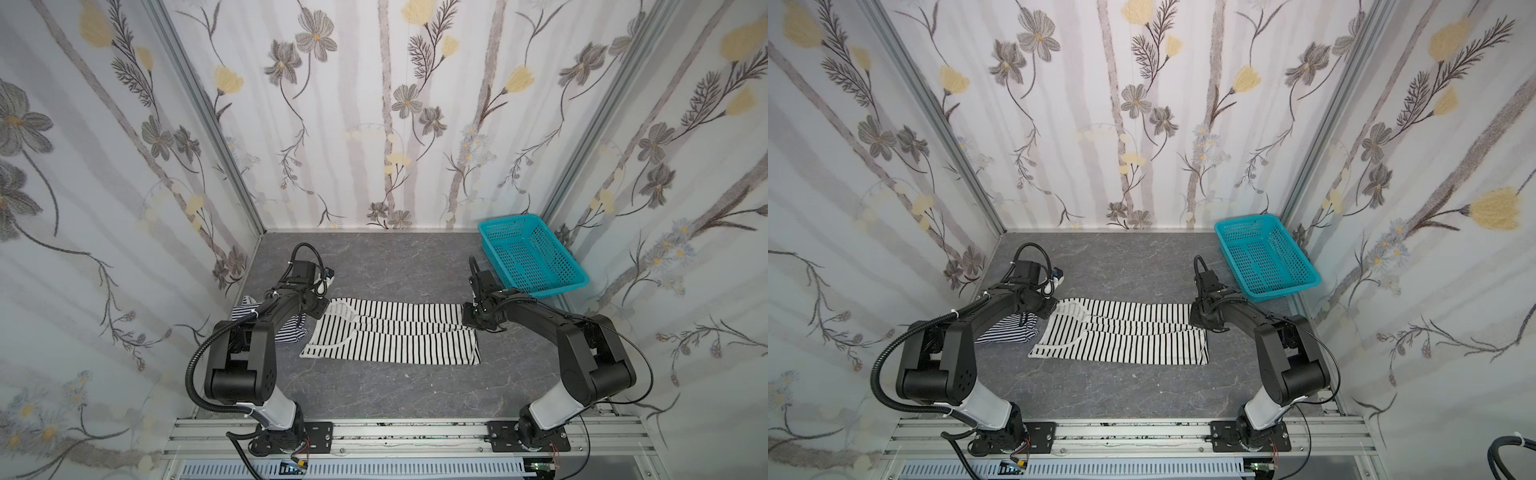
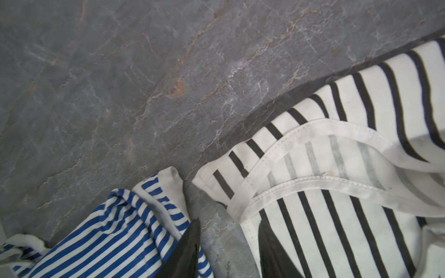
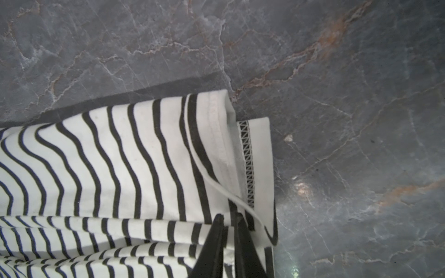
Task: Fold and stack tank tops
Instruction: Smooth out the tank top at the center of the table.
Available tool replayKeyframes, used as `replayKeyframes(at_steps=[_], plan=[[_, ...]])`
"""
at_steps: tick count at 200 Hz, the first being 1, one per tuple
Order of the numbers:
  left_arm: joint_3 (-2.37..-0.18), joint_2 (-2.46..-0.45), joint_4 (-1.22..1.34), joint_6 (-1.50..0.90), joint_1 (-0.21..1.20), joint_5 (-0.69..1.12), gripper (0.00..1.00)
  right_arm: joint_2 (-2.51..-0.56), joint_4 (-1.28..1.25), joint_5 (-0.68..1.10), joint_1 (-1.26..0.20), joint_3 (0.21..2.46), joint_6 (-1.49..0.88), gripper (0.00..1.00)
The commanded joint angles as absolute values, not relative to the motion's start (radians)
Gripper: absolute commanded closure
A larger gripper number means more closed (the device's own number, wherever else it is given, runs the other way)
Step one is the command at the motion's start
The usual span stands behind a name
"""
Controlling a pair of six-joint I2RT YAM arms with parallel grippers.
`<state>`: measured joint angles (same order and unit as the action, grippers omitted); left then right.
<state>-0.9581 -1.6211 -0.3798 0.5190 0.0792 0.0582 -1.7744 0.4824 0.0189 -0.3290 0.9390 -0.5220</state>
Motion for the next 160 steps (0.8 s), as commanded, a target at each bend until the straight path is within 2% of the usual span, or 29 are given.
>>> replayKeyframes(at_steps=[1, 43, 69, 76, 120, 160], plan=[[-0.964, -1.651, -0.370, 0.500, 0.083, 0.075, 0.59, -1.787, 0.468, 0.004, -0.331, 0.956, -0.521, 0.87], [-0.985, -1.700, -0.323, 0.484, 0.084, 0.042, 0.63, -1.792, 0.460, 0.013, -0.333, 0.957, -0.523, 0.87], [-0.976, -1.702, -0.319, 0.492, 0.085, 0.027, 0.95, -1.790, 0.457, 0.011, -0.333, 0.950, -0.524, 0.89], [-0.971, -1.696, -0.319, 0.497, 0.084, 0.019, 1.00, -1.791, 0.459, 0.009, -0.332, 0.948, -0.523, 0.89], [-0.942, -1.640, -0.312, 0.513, 0.063, -0.005, 1.00, -1.815, 0.466, -0.009, -0.332, 0.941, -0.510, 0.88], [-0.932, -1.706, -0.305, 0.538, 0.056, -0.056, 1.00, -1.822, 0.482, -0.043, -0.337, 0.946, -0.501, 0.88]])
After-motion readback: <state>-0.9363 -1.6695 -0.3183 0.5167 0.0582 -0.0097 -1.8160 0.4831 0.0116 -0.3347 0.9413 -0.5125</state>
